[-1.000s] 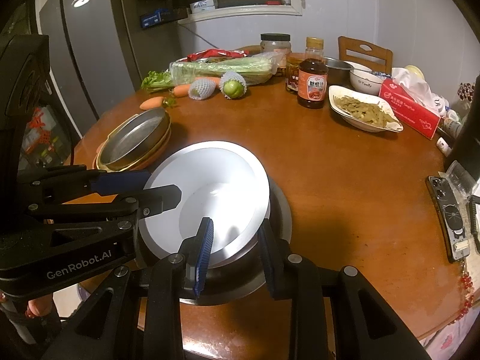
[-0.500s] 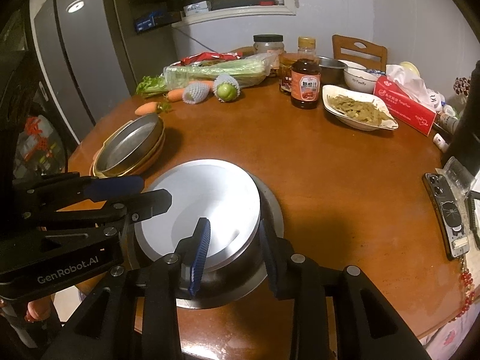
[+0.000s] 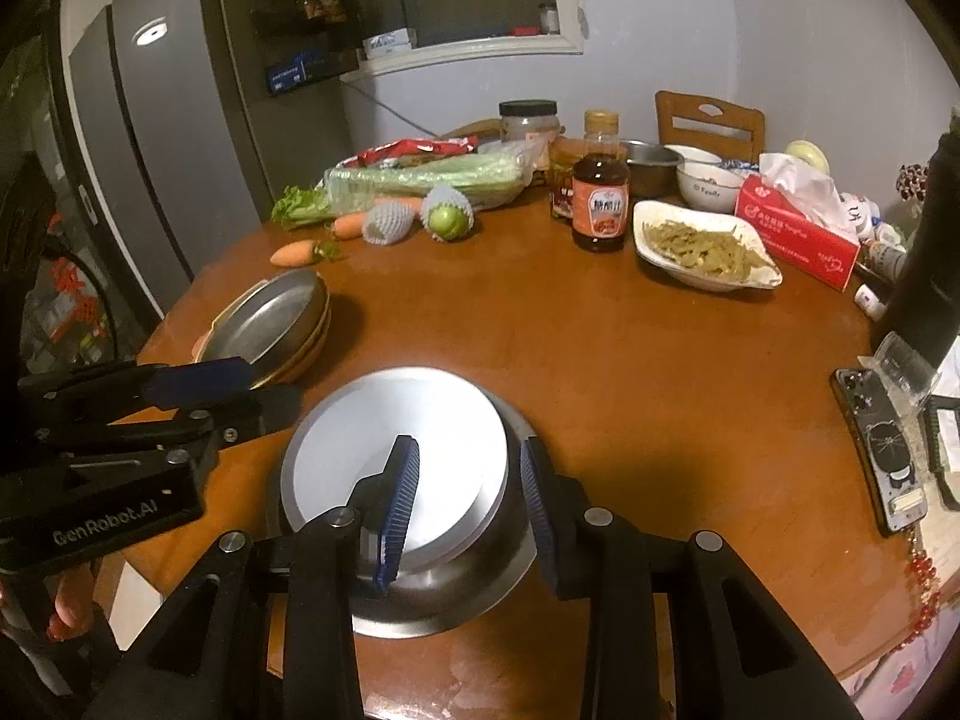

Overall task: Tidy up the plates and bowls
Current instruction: 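Lift the steel bowl holding the white plate with the left gripper, then carry the steel bowl with the left gripper toward the grey pan stack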

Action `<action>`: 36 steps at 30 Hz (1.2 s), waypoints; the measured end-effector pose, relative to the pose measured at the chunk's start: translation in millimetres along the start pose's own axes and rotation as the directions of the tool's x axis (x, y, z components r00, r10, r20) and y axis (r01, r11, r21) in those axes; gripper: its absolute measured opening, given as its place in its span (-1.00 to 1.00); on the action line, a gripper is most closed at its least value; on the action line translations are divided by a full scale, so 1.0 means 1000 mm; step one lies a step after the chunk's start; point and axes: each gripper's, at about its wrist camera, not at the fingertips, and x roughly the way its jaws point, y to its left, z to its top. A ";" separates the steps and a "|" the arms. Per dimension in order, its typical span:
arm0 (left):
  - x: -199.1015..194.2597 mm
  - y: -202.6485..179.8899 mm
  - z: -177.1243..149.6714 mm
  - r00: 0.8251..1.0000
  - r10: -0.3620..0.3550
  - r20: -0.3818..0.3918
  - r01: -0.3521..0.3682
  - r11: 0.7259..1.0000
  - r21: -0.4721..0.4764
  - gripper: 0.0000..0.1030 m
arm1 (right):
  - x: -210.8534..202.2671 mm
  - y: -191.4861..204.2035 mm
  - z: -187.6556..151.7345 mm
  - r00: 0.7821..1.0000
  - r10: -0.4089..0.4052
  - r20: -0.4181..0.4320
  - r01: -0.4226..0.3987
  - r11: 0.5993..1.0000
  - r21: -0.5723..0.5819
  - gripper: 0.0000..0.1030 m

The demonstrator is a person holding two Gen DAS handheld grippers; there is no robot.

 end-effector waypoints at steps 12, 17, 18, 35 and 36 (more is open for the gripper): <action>0.017 0.023 -0.008 0.997 -0.045 -0.069 0.040 0.997 -0.073 -0.02 | 0.016 -0.021 0.006 0.999 -0.012 -0.053 0.016 0.997 0.081 -0.03; 0.028 0.016 -0.010 0.993 -0.071 -0.095 0.063 0.995 -0.078 0.04 | 0.025 -0.025 -0.001 0.996 0.006 -0.087 0.004 0.993 0.115 0.00; 0.031 0.014 -0.010 0.992 -0.075 -0.104 0.067 0.995 -0.078 0.05 | 0.027 -0.025 -0.002 0.996 0.007 -0.094 0.004 0.993 0.120 0.03; 0.065 0.010 -0.017 0.975 -0.097 -0.202 0.077 0.991 -0.107 0.07 | 0.054 -0.028 -0.013 0.979 0.072 -0.190 -0.041 0.986 0.162 0.17; 0.066 0.010 -0.017 0.974 -0.098 -0.203 0.078 0.991 -0.105 0.07 | 0.054 -0.028 -0.013 0.978 0.078 -0.191 -0.046 0.985 0.163 0.17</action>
